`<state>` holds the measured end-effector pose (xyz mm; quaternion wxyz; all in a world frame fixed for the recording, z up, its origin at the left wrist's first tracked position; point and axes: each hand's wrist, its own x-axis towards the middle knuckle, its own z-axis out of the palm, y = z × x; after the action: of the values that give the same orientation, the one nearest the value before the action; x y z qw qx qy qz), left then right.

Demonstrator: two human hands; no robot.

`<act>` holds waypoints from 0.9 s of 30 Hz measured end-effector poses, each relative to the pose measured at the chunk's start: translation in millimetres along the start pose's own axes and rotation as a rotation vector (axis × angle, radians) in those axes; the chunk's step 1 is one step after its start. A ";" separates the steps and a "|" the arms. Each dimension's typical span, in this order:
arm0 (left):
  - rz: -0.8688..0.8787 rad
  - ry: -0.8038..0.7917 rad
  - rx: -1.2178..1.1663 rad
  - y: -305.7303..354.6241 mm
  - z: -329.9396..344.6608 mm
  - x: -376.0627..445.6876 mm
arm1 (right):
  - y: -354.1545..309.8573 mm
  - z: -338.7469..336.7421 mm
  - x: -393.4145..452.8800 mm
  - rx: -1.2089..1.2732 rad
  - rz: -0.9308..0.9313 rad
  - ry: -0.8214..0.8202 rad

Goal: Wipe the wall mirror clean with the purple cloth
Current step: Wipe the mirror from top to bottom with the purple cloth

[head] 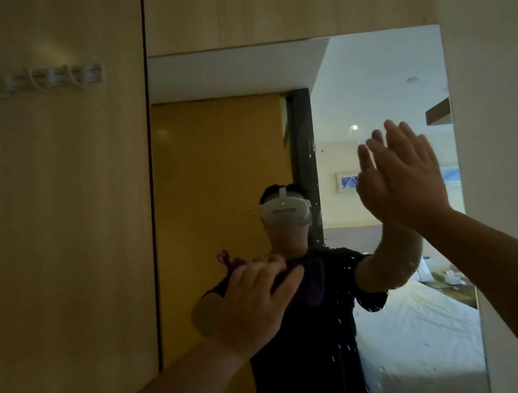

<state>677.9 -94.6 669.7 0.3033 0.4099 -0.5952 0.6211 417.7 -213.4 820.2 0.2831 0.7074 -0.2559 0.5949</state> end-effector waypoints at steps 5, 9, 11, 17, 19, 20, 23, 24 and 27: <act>-0.130 0.169 0.063 -60.3 0.6 191.5 | 17.9 2.6 -2.6 -0.121 0.006 -0.030; -0.313 0.073 0.147 -82.5 3.0 310.2 | 22.7 7.5 -3.7 -0.076 -0.007 0.016; -0.314 -0.002 0.177 -79.0 18.0 324.6 | 26.2 10.6 -3.8 -0.045 0.001 0.048; -0.059 0.109 0.051 -10.6 33.4 227.4 | 32.6 4.5 -5.3 0.087 -0.088 0.127; 0.014 0.047 -0.008 23.8 32.3 164.2 | 37.2 -4.5 -7.5 0.123 -0.115 0.145; 0.045 0.002 -0.018 39.6 33.0 130.9 | 40.6 -7.9 -10.1 0.116 -0.109 0.141; 0.134 -0.099 -0.002 78.5 36.4 47.3 | 52.3 -12.3 -19.2 0.099 -0.064 0.105; 0.146 -0.138 -0.020 86.5 37.4 29.8 | 54.4 -12.7 -22.0 0.094 -0.062 0.096; 0.143 -0.166 -0.046 93.3 36.9 12.2 | 53.3 -12.4 -24.1 0.066 -0.065 0.078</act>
<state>596.8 -142.5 632.9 0.2170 0.4094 -0.6600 0.5913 367.9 -241.8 803.2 0.2886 0.7004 -0.2020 0.6208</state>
